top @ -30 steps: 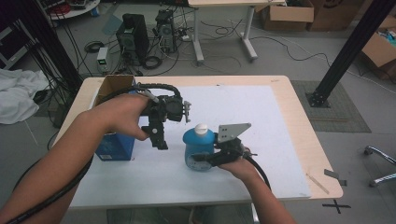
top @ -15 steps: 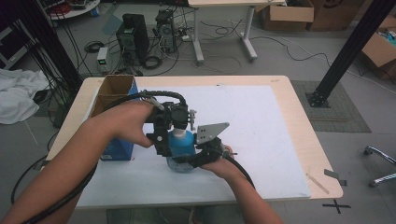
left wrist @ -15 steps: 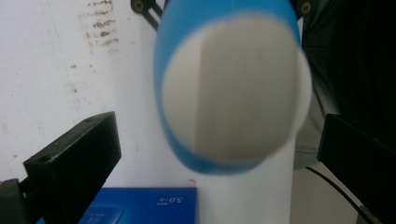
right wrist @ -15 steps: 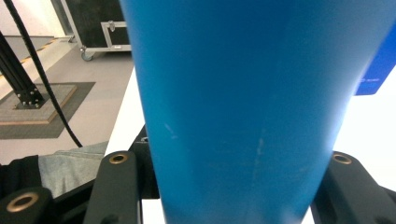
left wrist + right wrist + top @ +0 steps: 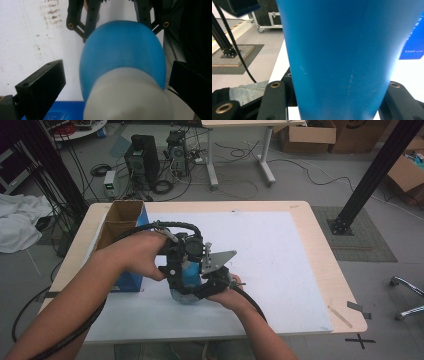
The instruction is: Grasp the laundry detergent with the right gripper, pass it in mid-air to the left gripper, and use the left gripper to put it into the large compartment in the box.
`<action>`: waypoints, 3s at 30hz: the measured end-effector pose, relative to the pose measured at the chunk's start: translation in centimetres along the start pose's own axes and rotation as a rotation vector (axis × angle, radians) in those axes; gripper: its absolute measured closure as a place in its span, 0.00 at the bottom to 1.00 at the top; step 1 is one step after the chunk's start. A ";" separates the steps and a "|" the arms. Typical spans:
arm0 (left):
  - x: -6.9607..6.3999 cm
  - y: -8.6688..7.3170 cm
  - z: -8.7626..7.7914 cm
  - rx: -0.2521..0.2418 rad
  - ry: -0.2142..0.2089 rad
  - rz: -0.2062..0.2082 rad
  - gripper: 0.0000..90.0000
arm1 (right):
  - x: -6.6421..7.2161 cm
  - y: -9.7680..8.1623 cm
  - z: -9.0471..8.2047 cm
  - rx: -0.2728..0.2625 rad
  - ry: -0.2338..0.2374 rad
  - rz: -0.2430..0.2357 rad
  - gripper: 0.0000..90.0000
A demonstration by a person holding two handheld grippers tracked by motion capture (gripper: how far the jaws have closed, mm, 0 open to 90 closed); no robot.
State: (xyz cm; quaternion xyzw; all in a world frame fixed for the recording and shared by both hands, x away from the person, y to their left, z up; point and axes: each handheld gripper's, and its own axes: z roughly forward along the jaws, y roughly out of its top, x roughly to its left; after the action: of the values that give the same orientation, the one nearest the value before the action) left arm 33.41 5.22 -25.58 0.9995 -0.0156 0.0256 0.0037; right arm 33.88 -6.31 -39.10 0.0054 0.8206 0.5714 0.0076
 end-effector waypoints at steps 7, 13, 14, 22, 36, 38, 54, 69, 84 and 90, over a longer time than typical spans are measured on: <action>-0.1 -0.4 0.0 0.006 0.007 -0.004 0.04 | 0.0 0.4 0.4 -0.002 0.009 -0.001 0.51; -0.2 -0.6 -0.5 -0.009 0.023 0.012 0.18 | 0.0 0.5 0.4 -0.002 0.008 0.001 0.51; -0.2 -0.6 -0.5 -0.009 0.023 0.012 0.18 | 0.0 0.5 0.5 -0.001 0.006 -0.001 0.51; -0.2 -0.4 -0.3 0.004 0.030 0.018 0.21 | 0.0 0.8 0.5 -0.006 0.001 -0.007 0.51; -0.2 -0.8 -0.2 0.021 0.039 0.015 0.26 | -0.1 0.9 0.6 -0.017 0.002 0.004 0.51; -0.2 -0.8 -0.2 0.024 0.040 0.011 0.29 | -0.1 0.9 0.7 -0.017 0.003 0.000 0.51; -0.3 -1.0 -0.1 0.028 0.038 0.014 0.39 | 0.0 0.9 1.1 -0.024 -0.002 0.000 0.51; -0.5 -0.5 -0.5 0.040 0.027 0.012 0.43 | 0.2 1.1 0.9 -0.040 -0.003 -0.010 0.51; -0.1 -0.2 -1.0 0.080 0.035 -0.019 0.44 | 0.3 1.5 0.5 -0.041 -0.064 -0.006 0.41; 0.1 -0.5 -1.1 0.067 0.028 -0.031 0.44 | -0.3 1.5 -0.5 -0.062 -0.081 0.051 0.26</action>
State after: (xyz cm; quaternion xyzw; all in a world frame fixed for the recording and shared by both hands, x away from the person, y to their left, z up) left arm 33.46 5.72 -24.49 0.9988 0.0007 0.0399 -0.0291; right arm 34.13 -6.28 -37.56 0.0494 0.8012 0.5957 0.0263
